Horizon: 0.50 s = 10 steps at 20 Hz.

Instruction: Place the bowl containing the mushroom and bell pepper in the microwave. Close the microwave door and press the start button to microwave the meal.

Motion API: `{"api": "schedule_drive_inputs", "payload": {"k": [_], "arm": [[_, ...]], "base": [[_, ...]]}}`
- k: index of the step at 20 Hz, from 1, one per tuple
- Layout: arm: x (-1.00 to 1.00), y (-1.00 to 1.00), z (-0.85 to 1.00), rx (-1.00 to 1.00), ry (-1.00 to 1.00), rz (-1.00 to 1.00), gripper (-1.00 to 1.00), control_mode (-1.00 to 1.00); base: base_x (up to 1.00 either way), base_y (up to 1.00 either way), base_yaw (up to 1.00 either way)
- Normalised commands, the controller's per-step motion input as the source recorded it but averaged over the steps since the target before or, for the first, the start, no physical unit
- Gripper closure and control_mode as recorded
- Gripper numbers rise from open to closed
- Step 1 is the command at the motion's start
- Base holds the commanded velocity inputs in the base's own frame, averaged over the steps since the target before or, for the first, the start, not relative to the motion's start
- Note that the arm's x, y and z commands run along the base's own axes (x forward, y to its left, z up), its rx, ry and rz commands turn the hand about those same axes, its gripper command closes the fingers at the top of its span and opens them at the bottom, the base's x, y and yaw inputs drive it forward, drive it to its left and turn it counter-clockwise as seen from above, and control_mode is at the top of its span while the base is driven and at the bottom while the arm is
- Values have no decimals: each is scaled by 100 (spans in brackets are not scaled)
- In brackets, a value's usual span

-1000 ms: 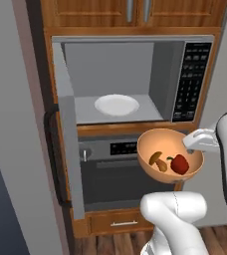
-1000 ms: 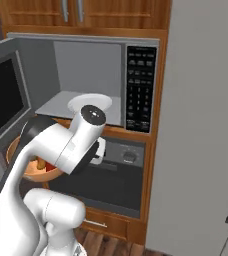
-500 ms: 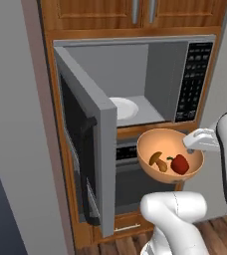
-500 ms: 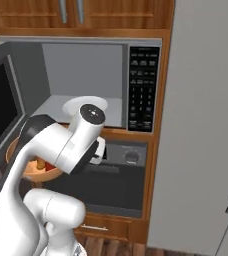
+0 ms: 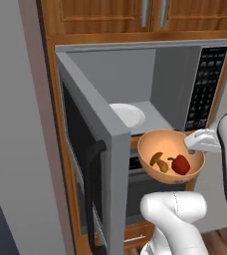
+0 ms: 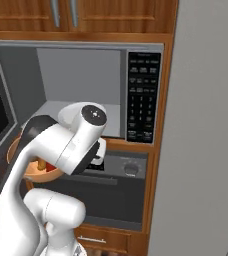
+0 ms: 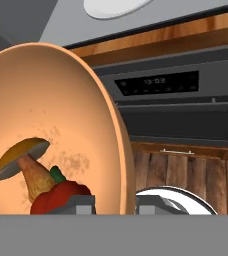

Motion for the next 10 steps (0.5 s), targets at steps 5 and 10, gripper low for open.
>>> {"api": "schedule_drive_inputs", "payload": {"k": [5,10], "arm": [[0,0,0,0,0,0,100,100],[0,0,0,0,0,0,100,100]], "base": [[1,0,30],[-2,-13,26]]}}
